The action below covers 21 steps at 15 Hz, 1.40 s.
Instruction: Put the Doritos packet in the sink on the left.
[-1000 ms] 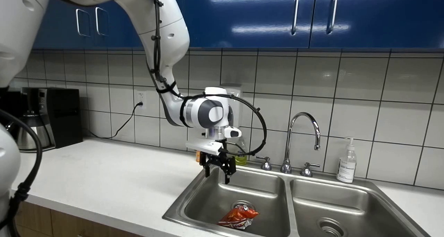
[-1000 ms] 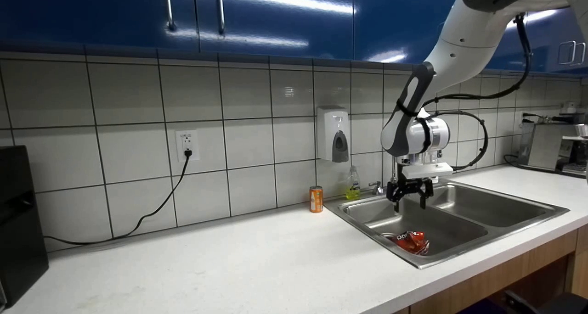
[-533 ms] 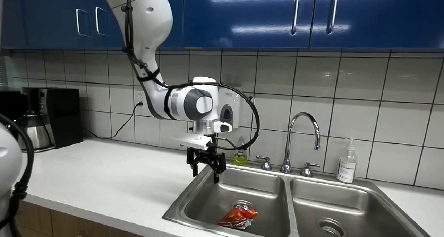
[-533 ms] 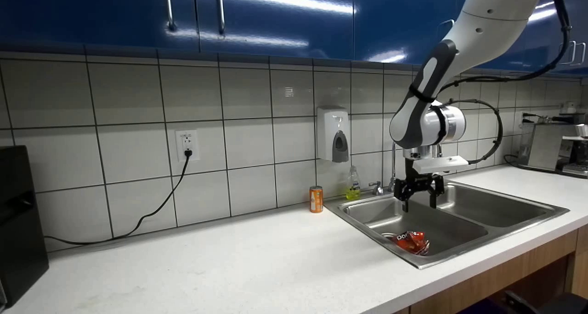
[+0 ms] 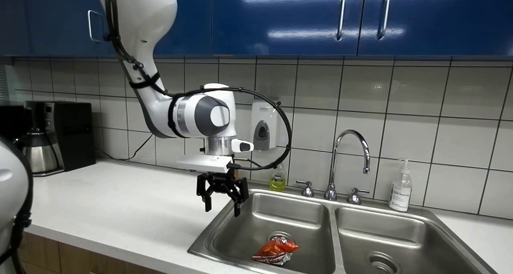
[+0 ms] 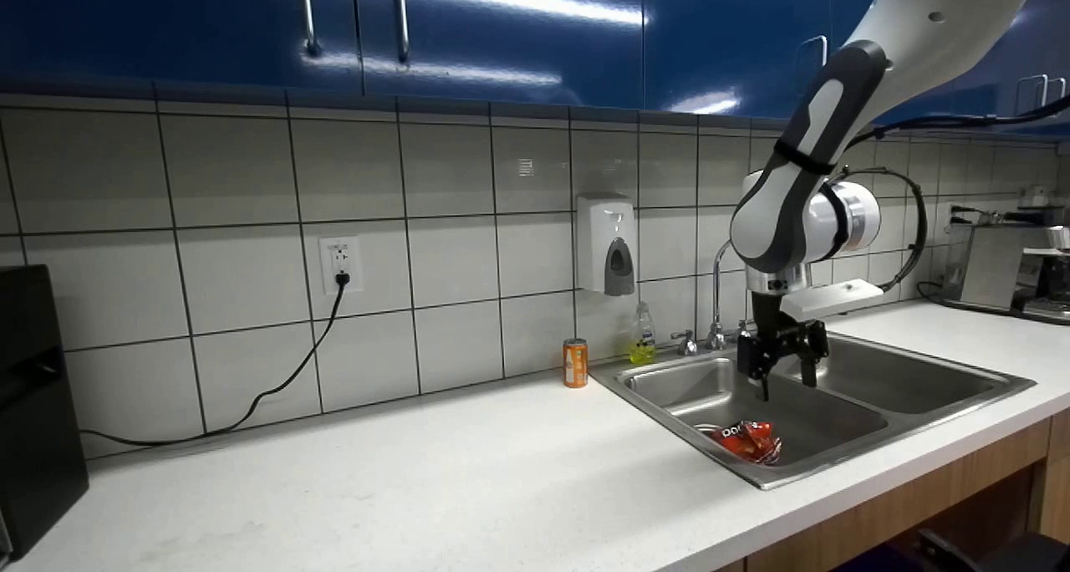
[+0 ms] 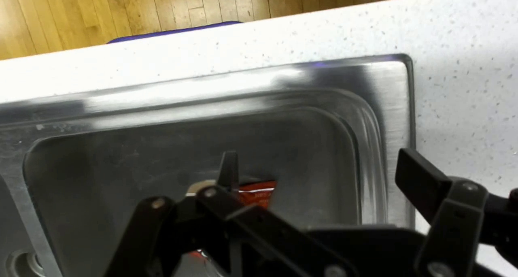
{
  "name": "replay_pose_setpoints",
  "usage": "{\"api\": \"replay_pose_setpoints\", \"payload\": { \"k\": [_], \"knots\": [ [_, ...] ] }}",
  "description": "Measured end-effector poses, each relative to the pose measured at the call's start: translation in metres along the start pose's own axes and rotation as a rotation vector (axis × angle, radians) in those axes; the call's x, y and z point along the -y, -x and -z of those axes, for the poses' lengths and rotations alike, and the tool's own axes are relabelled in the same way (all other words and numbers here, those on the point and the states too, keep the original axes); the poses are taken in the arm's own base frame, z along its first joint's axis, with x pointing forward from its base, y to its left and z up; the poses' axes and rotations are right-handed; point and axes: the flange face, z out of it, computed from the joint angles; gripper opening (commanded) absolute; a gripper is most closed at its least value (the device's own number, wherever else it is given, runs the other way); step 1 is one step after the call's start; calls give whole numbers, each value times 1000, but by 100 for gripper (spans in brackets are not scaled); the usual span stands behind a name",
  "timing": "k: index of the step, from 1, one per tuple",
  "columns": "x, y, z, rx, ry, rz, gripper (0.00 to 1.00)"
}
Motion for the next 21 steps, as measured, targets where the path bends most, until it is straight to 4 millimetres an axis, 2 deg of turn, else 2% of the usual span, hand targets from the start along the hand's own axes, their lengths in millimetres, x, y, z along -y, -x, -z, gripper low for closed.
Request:
{"api": "replay_pose_setpoints", "payload": {
  "k": [8, 11, 21],
  "knots": [
    [69, 16, -5, 22, -1, 235, 100],
    [87, 22, -7, 30, 0, 294, 100],
    [92, 24, -6, 29, 1, 315, 100]
  ]
}}
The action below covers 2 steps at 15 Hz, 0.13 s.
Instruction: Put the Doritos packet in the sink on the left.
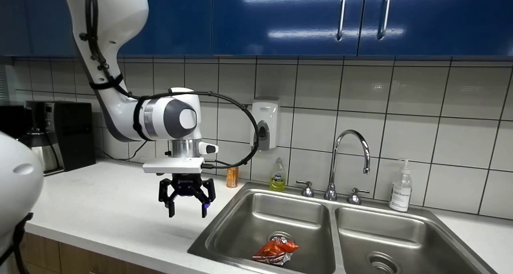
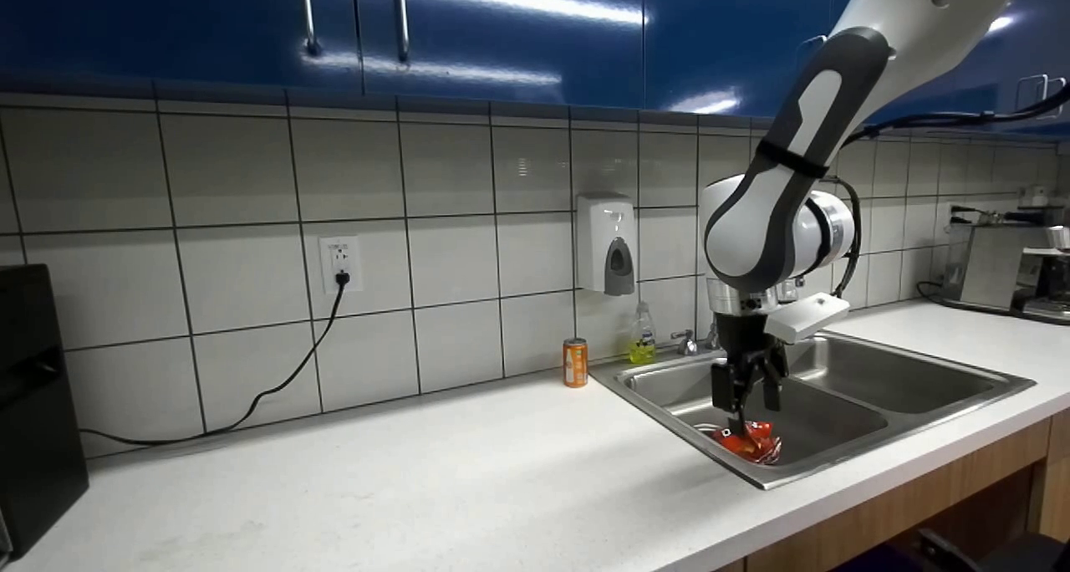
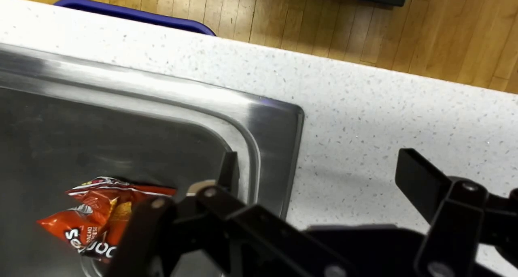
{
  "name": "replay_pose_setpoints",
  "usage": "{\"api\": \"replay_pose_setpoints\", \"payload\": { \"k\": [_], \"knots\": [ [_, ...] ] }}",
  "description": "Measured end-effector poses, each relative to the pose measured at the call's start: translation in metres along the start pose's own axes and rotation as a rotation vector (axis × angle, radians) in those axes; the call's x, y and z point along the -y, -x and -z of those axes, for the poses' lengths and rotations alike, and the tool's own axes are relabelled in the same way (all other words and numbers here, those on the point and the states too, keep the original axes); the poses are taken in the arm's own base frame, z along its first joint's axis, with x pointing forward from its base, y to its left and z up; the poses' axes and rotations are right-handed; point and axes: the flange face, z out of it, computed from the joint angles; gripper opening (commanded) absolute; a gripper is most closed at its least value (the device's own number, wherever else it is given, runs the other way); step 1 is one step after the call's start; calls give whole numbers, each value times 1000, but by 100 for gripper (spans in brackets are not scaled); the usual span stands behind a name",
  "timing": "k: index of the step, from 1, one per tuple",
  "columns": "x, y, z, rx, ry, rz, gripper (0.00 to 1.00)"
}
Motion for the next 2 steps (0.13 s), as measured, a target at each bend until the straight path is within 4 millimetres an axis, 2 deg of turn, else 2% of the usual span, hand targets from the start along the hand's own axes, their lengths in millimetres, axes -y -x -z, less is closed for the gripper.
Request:
{"api": "replay_pose_setpoints", "payload": {
  "k": [2],
  "knots": [
    [0, 0, 0, 0, 0, 0, 100]
  ]
}}
